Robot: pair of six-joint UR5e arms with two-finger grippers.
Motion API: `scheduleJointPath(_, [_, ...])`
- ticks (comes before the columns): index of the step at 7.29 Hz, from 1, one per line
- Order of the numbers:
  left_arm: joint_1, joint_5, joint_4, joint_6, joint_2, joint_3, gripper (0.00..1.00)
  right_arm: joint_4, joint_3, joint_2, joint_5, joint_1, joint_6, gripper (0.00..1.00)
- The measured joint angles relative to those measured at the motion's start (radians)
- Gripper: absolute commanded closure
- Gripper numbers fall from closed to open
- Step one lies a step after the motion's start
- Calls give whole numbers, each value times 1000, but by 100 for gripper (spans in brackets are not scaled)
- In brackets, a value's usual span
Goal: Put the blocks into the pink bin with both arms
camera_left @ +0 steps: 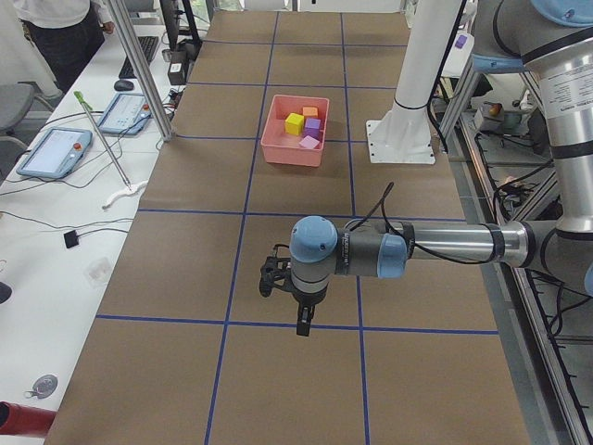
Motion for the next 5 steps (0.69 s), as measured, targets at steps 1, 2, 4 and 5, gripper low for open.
scheduleJointPath(1, [0,-1,0,0,0,0,0,0,-1,-1,-1,0,0,0])
scheduleJointPath(2, [0,-1,0,0,0,0,0,0,-2,-1,-1,0,0,0])
scheduleJointPath(4, [1,-1,0,1,0,0,0,1,-5,-1,-1,0,0,0])
scheduleJointPath(5, [1,-1,0,1,0,-1,0,1,-6,-1,-1,0,0,0])
